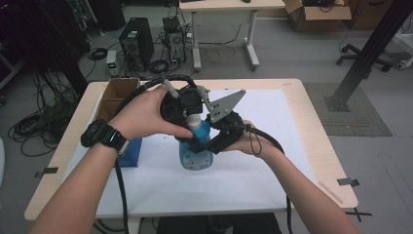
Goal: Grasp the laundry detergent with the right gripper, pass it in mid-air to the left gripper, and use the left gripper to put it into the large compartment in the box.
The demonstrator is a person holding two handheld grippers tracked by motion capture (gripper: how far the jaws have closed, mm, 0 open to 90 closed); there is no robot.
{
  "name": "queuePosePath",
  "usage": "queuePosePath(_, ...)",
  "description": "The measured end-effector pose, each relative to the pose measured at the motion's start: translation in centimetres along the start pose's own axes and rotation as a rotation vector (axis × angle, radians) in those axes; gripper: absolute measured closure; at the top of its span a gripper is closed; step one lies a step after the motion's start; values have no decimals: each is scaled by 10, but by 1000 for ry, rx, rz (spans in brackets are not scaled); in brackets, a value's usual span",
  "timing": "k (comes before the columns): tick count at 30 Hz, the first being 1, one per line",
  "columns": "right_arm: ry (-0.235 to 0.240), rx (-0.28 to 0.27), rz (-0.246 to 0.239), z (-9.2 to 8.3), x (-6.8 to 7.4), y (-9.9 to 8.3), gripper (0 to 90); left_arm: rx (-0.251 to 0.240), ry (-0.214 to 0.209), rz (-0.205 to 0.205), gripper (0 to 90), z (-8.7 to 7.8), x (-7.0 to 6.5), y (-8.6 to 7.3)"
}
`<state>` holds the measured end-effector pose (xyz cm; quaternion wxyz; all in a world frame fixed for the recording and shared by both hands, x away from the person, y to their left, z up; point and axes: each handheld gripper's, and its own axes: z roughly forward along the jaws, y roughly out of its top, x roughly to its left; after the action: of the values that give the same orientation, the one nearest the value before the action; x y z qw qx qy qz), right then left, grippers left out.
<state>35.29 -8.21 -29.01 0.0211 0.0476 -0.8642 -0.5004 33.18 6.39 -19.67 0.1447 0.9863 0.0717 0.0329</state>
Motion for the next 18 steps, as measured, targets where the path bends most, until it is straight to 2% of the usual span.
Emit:
queuePosePath(2,9,-5,1,-1,0,0,411,-4,-4,-18,380,-2,1,1)
queuePosePath(6,-1,-15,13,-5,0,1,237,12,28,-45,380,-7,4,0)
queuePosePath(8,-12,9,20,-6,0,-1,176,27,49,-72,380,-11,6,-1)
queuePosePath(13,-29,116,51,-6,-1,-12,93,36,81,-155,380,-25,12,-4)
queuePosePath(16,-65,219,10,-5,-1,-18,73,48,113,-210,381,-38,16,-7)
queuePosePath(18,-62,285,-2,-4,-1,-24,67,48,135,-249,381,-47,19,-9)
